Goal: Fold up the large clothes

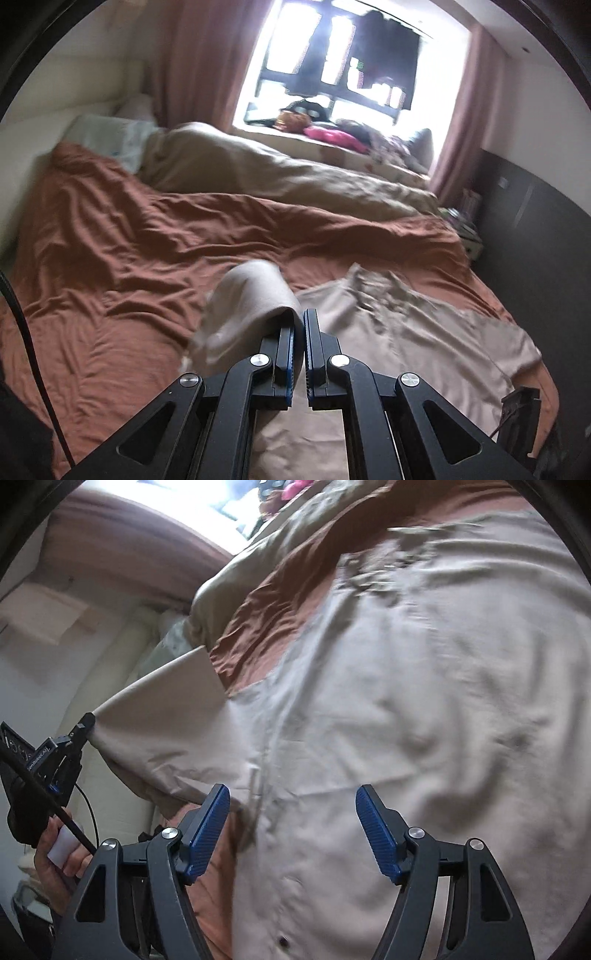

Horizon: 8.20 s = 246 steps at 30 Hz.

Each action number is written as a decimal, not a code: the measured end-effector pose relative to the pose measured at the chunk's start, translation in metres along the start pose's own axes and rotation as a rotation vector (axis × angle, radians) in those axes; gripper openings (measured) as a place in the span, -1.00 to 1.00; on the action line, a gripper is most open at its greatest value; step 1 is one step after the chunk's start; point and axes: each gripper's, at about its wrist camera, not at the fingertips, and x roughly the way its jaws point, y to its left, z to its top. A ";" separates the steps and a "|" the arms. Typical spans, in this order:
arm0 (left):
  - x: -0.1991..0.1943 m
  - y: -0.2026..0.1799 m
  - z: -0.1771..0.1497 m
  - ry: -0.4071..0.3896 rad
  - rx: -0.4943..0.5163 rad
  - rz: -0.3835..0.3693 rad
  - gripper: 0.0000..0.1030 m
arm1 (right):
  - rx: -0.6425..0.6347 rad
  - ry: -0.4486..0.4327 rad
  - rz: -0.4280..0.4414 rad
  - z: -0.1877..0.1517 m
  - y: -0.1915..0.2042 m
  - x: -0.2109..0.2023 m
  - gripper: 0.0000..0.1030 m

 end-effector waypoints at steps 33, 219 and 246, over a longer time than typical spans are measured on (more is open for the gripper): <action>-0.024 -0.032 -0.087 0.169 -0.116 0.084 0.65 | -0.019 -0.046 0.010 0.005 -0.018 -0.041 0.35; 0.051 -0.069 -0.160 0.206 -0.169 0.053 -0.11 | 0.145 -0.723 -0.158 0.122 -0.216 -0.253 -0.95; 0.047 -0.048 -0.157 0.214 -0.286 -0.006 -0.11 | -0.014 -0.055 -0.226 0.124 -0.129 -0.084 -0.95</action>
